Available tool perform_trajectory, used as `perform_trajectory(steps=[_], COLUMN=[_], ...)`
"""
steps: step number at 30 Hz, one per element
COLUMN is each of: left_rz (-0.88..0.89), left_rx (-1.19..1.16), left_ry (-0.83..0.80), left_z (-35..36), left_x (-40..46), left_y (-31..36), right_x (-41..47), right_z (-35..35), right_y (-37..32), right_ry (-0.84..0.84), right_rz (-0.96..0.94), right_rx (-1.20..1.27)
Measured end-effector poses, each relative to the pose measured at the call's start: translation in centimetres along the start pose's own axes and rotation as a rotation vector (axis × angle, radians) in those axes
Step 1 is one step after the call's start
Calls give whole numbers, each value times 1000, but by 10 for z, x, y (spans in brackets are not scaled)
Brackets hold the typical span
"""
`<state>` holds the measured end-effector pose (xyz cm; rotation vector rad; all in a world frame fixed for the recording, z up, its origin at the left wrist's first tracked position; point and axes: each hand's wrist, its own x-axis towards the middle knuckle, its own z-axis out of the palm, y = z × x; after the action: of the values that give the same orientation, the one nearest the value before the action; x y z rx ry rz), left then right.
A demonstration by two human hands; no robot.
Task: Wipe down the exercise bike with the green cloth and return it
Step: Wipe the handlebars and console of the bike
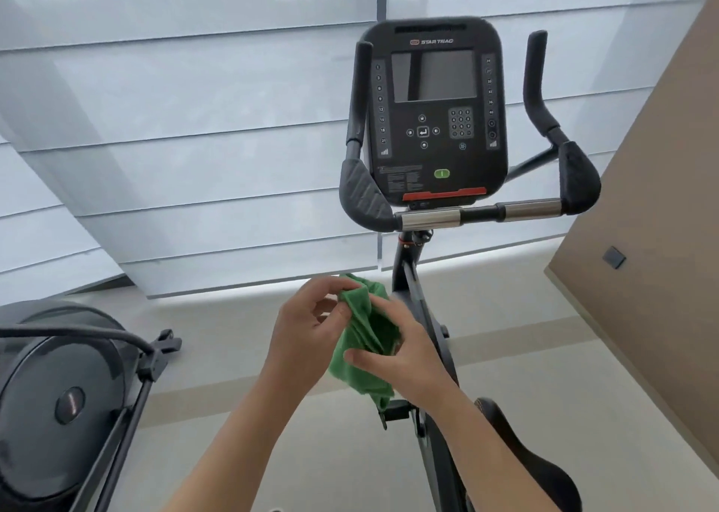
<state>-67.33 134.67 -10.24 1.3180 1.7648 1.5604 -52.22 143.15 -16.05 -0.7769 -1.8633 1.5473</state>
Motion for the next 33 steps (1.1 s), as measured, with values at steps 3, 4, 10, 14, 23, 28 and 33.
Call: perform_trajectory(steps=[3, 4, 10, 14, 23, 28, 33], left_rz=[21, 30, 73, 86, 79, 81, 92], left_rx=[-21, -20, -44, -70, -140, -163, -161], left_ry=[-103, -127, -217, -242, -345, -313, -294], left_z=[-9, -14, -58, -81, -102, -107, -100], left_x=[25, 35, 100, 151, 210, 232, 255], left_y=[-12, -18, -41, -55, -83, -93, -99], right_x=[21, 28, 72, 110, 186, 222, 259], right_z=[7, 9, 22, 20, 29, 32, 44], right_y=[1, 0, -24, -51, -87, -81, -51], right_ry=[117, 161, 415, 604, 781, 783, 575], right_rz=[-51, -53, -103, -195, -245, -242, -3], right_rx=[-39, -57, -253, -477, -905, -1068, -1143])
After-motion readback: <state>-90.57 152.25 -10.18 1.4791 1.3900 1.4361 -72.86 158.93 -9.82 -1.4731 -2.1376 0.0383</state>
